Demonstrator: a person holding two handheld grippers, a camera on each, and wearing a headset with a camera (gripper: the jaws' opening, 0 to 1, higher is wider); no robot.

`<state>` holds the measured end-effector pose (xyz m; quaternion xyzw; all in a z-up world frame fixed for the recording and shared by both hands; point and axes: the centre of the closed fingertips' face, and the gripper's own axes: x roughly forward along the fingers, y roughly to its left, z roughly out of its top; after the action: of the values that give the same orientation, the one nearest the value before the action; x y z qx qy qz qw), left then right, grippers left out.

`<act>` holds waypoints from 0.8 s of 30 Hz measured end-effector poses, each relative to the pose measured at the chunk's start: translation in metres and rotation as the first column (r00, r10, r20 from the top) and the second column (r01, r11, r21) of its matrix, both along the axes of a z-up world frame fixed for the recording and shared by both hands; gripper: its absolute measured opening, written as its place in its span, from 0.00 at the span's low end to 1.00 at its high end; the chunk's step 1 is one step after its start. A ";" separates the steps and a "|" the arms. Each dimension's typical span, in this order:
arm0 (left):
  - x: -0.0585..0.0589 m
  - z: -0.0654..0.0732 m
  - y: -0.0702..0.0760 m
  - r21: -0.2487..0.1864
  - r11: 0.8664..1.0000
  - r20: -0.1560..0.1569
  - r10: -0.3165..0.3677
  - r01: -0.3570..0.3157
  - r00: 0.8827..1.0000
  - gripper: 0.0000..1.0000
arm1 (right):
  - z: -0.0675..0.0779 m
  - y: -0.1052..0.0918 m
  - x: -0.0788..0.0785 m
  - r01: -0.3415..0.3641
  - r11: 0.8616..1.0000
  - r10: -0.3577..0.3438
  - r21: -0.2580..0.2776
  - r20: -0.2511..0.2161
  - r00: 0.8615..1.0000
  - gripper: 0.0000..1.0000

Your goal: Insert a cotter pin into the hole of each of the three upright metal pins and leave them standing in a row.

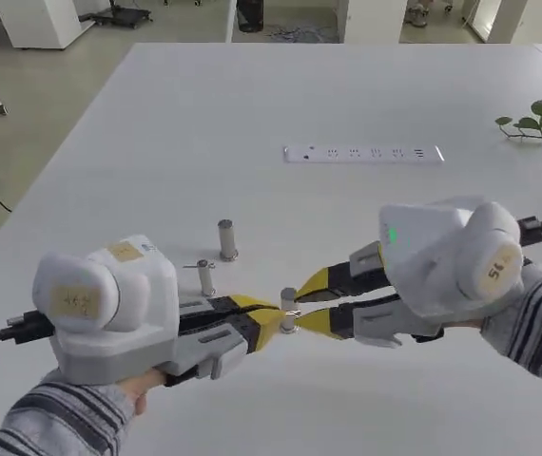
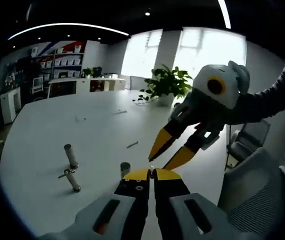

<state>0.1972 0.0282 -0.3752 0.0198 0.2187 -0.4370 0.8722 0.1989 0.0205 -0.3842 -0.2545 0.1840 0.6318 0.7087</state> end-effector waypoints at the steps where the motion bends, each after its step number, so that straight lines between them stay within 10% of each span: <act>1: -0.001 0.000 0.000 0.013 1.000 0.013 -0.013 0.013 1.000 0.00 | 0.000 -0.001 -0.001 0.004 1.000 -0.004 0.009 -0.022 1.000 0.07; 7: -0.011 0.002 -0.002 0.074 0.992 0.106 -0.108 0.101 0.988 0.00 | -0.005 -0.006 -0.007 0.031 0.999 -0.025 0.041 -0.145 0.989 0.07; 24: -0.038 0.005 -0.016 0.060 0.971 0.103 -0.239 0.233 0.966 0.00 | -0.013 -0.007 -0.037 -0.045 0.996 0.063 0.072 -0.260 0.964 0.04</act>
<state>0.1596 0.0127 -0.3702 0.0900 0.1770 -0.5307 0.8239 0.1617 0.0136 -0.3971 -0.1504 0.2485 0.6846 0.6685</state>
